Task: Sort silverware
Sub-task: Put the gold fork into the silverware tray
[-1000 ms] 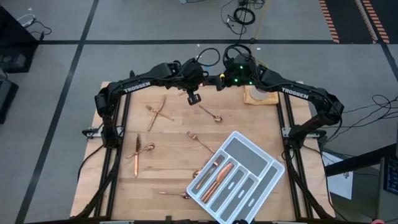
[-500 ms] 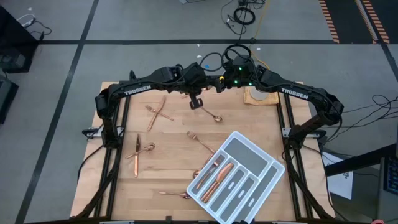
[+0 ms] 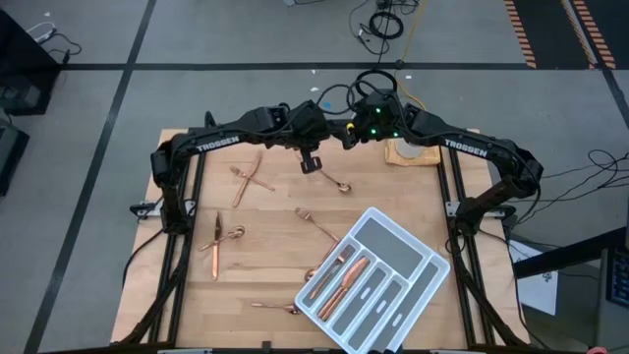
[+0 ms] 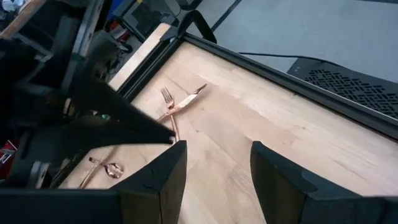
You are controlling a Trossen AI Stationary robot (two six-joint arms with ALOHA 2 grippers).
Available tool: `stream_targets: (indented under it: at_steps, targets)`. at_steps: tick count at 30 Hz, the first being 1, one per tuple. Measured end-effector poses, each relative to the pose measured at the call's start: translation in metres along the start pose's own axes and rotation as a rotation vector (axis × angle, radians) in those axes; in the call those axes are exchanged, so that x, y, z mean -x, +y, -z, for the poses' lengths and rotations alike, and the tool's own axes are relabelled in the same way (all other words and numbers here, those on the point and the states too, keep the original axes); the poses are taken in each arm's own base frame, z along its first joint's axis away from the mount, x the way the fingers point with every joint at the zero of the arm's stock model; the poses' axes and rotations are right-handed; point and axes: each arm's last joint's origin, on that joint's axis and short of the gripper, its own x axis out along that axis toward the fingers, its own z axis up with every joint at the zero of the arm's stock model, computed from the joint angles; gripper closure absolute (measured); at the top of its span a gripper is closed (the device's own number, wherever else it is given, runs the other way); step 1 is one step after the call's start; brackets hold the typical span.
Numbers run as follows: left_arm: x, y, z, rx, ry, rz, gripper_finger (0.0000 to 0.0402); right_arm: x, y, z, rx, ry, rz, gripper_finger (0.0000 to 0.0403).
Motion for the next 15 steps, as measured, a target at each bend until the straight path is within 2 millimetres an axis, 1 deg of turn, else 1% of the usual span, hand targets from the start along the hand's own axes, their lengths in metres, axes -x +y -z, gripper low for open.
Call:
stream_targets:
  at_steps: [5,7,9,12,13,15]
  targets:
    - [0.0,-0.002,-0.001,-0.009,-0.011,0.002,0.04,0.0,0.001,0.002,0.014,0.014,-0.005,0.0238]
    - [0.0,-0.003,0.001,-0.014,0.015,0.006,0.04,-0.001,0.002,0.008,0.052,0.062,0.014,0.0238]
    - [0.0,-0.001,0.005,-0.019,0.055,0.012,0.04,-0.001,-0.001,0.02,0.096,0.165,0.074,0.0238]
    - [0.0,0.003,0.013,-0.046,0.121,0.021,0.04,-0.014,-0.003,0.044,0.147,0.327,0.189,0.0238]
    - [0.0,0.005,0.015,-0.05,0.137,0.021,0.04,-0.023,-0.002,0.052,0.168,0.372,0.203,0.0238]
    - [0.001,0.013,0.019,-0.039,0.157,0.025,0.04,-0.04,0.002,0.064,0.196,0.406,0.193,0.0238]
